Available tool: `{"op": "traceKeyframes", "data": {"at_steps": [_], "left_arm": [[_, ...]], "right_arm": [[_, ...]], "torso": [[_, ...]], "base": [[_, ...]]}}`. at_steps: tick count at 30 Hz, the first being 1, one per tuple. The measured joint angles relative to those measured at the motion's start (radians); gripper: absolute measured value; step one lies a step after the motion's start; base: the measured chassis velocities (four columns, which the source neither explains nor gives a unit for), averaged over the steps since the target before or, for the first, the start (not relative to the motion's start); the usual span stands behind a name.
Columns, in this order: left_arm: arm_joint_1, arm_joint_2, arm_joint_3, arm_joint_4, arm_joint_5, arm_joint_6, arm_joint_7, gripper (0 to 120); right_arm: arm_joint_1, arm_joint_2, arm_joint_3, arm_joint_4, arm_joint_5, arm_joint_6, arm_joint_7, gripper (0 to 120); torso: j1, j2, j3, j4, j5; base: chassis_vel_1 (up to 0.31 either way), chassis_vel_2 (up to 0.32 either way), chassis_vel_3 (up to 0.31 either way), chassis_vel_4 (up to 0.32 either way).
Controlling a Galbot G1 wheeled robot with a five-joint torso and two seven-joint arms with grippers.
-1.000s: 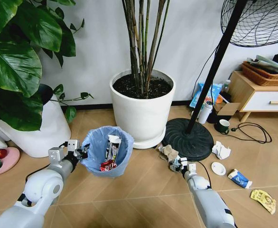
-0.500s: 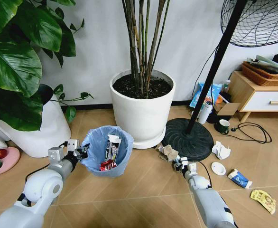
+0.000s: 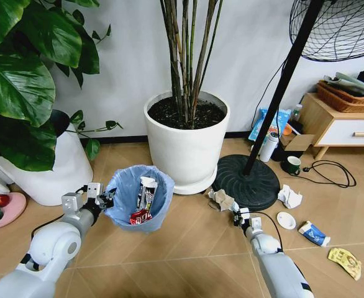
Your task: Pick up the trash bin and place the garbage on the floor into it.
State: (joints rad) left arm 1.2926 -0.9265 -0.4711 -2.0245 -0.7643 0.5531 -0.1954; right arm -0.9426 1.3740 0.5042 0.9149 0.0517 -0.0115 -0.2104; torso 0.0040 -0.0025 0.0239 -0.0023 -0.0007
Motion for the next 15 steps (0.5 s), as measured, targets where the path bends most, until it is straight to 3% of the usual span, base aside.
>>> {"op": "traceKeyframes", "data": {"at_steps": [5, 15], "left_arm": [[0.002, 0.002, 0.005, -0.001, 0.001, 0.001, 0.001, 0], [0.003, 0.020, 0.037, 0.001, 0.006, 0.017, 0.007, 0]], "right_arm": [[-0.044, -0.015, 0.002, 0.081, 0.001, 0.001, 0.001, 0], [-0.190, -0.079, -0.004, 0.479, 0.096, -0.020, 0.017, 0]], "torso": [[0.000, 0.000, 0.000, 0.0000, -0.0001], [0.000, 0.000, 0.000, 0.0002, -0.0006]], "base": [[0.000, 0.000, 0.000, 0.000], [0.000, 0.000, 0.000, 0.000]]}}
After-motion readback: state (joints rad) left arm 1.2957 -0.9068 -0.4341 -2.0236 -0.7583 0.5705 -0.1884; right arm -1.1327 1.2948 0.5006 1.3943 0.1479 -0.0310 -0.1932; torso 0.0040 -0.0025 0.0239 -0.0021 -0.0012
